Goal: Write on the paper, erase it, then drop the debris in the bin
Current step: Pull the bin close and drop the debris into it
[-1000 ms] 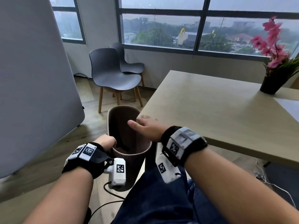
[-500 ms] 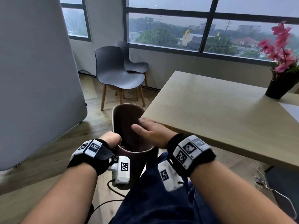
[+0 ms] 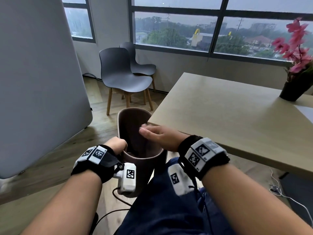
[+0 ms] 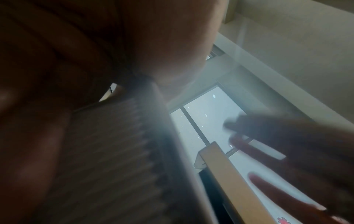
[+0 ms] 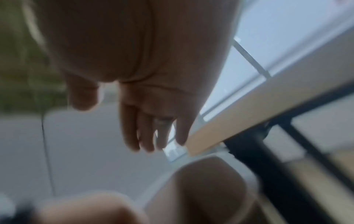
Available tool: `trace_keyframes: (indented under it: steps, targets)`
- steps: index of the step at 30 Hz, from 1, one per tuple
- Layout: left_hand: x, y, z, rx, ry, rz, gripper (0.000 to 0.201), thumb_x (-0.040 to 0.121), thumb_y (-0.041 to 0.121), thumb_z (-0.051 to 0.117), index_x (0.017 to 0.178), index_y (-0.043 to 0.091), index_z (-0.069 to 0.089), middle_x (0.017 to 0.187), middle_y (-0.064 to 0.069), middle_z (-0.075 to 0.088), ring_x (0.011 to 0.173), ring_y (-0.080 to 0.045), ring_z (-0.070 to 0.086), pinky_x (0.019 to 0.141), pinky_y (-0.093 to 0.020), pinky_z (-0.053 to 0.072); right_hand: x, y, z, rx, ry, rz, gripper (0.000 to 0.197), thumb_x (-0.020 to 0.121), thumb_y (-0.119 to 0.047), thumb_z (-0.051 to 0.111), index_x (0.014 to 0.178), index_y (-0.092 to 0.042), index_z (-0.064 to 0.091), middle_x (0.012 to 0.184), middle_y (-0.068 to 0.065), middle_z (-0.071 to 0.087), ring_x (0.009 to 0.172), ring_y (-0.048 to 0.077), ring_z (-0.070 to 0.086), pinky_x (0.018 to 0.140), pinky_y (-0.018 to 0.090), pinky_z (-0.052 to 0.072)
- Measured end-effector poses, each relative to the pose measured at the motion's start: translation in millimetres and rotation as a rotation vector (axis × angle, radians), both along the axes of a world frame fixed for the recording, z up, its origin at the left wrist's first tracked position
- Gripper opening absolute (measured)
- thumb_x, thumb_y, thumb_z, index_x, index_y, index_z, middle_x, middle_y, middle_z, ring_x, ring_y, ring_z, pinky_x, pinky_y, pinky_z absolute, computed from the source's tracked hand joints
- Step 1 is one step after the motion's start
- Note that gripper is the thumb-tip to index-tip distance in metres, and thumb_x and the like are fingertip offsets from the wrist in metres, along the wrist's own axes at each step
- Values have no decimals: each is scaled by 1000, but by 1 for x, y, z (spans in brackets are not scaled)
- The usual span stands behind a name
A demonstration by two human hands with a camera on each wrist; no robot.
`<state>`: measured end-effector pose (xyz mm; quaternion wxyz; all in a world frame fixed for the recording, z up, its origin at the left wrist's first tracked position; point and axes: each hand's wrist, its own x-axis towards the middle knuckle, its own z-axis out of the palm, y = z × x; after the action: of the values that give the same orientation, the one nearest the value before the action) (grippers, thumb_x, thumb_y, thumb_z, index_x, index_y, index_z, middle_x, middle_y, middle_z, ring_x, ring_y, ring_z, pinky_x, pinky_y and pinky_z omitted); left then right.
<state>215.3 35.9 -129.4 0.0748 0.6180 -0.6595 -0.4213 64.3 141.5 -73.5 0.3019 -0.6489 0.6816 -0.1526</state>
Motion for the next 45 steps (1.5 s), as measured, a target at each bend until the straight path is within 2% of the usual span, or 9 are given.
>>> trace_keyframes:
  steps: [5,9,16,19,24,28,32,39,45]
  targets:
    - [0,0,1,-18,-17,-15,16,76,-6,51,62,1,51,61,-10,53,50,-22,49,44,-24,36,-65,10,2,-250,196,-585,63,97,-52,36,142,-8,43,152,9,38,141,23,32,116,34,22]
    - [0,-2,-2,-10,-16,-20,7,75,-6,52,69,-2,54,63,-11,53,51,-23,51,45,-25,38,-122,31,-4,157,354,-919,87,93,-66,21,150,-1,21,159,18,17,147,33,15,119,44,12]
    - [-1,0,-2,0,9,12,16,74,-10,50,61,-1,51,58,-14,51,51,-24,50,45,-26,36,3,21,-7,-42,-14,82,65,92,-55,46,147,-20,38,157,-4,28,145,9,22,121,32,15]
    - [0,0,-3,7,46,35,15,73,-12,47,63,-1,46,53,-15,46,48,-25,48,45,-24,35,-29,13,1,-296,66,-328,66,94,-52,47,145,-11,39,155,4,34,144,18,27,120,38,17]
    - [0,-2,-3,8,41,24,14,75,-11,48,66,-1,47,57,-15,50,47,-24,49,44,-24,36,-112,19,-3,189,337,-911,91,90,-70,24,153,-5,9,161,17,4,149,32,2,120,44,1]
    - [0,-2,-4,13,62,39,11,72,-12,47,67,-2,48,55,-15,47,48,-25,49,46,-25,37,-59,-9,-8,110,482,-472,91,88,-74,16,153,-9,12,162,13,3,149,30,1,120,47,3]
    - [0,-4,-8,4,92,48,12,71,-11,47,71,-1,53,60,-16,52,60,-30,54,54,-28,39,5,-16,4,-21,115,92,64,95,-58,35,149,-23,32,161,-1,18,149,13,10,122,39,4]
    - [0,-6,-11,22,127,74,13,73,-10,46,79,2,46,62,-17,49,60,-31,54,55,-29,41,-82,-14,1,105,316,-816,87,92,-67,18,153,-6,11,162,15,4,149,30,1,120,49,1]
    - [0,-5,-10,24,164,70,14,74,-12,43,79,-1,52,62,-18,51,57,-28,53,52,-27,39,1,-23,-11,-57,128,73,59,96,-57,36,143,-23,43,158,-1,27,146,13,19,119,37,6]
